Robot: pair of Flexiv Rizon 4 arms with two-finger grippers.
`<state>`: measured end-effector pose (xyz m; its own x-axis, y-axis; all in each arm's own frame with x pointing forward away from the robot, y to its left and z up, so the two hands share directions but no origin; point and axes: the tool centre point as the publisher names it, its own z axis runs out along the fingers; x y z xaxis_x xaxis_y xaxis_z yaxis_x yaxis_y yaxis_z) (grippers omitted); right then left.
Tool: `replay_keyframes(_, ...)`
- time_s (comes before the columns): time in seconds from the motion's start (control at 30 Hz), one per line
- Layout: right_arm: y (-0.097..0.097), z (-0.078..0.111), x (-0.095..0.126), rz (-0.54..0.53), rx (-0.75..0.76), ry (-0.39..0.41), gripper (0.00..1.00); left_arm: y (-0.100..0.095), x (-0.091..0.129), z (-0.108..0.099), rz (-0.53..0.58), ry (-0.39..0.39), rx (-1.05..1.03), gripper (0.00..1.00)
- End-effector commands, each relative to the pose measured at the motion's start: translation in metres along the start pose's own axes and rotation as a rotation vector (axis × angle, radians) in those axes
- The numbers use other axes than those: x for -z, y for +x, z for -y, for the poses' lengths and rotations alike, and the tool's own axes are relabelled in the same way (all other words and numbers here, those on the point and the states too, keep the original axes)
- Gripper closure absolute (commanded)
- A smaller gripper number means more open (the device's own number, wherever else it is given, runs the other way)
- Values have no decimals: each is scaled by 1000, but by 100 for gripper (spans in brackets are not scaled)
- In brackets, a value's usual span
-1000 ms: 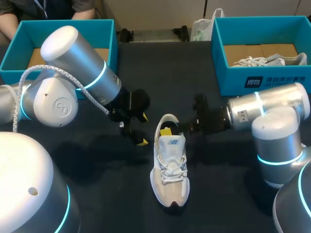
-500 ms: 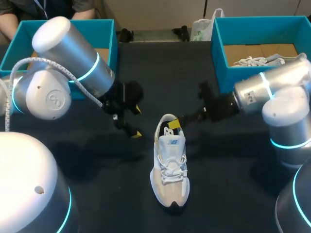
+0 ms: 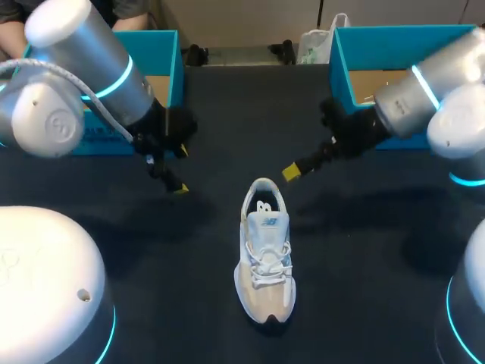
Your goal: Take the shoe out of the shoebox, open the shoe tongue, remove and reinsert the insole, then place the shoe into the shoebox
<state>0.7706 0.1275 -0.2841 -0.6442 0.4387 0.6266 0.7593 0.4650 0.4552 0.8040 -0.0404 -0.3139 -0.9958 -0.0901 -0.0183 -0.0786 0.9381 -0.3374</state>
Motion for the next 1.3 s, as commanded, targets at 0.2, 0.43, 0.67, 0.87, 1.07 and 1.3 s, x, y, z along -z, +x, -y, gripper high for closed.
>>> replay_keyframes(0.2,-15,-18,45,201,-122,356,29,-25,46,-23,-80,2,5,0)
replay_keyframes(0.43,-13,-30,50,426,-224,415,56,-37,72,-37,-115,4,8,0)
replay_keyframes(0.67,15,-32,41,529,-236,337,100,-49,106,-54,-176,9,-149,0)
replay_keyframes(0.87,36,-26,36,543,-255,264,100,-58,124,-68,-173,-5,-294,0)
replay_keyframes(1.07,36,-26,36,543,-255,264,100,-58,124,-68,-173,-5,-294,0)
replay_keyframes(1.3,36,-26,36,543,-255,264,100,-58,124,-68,-173,-5,-294,0)
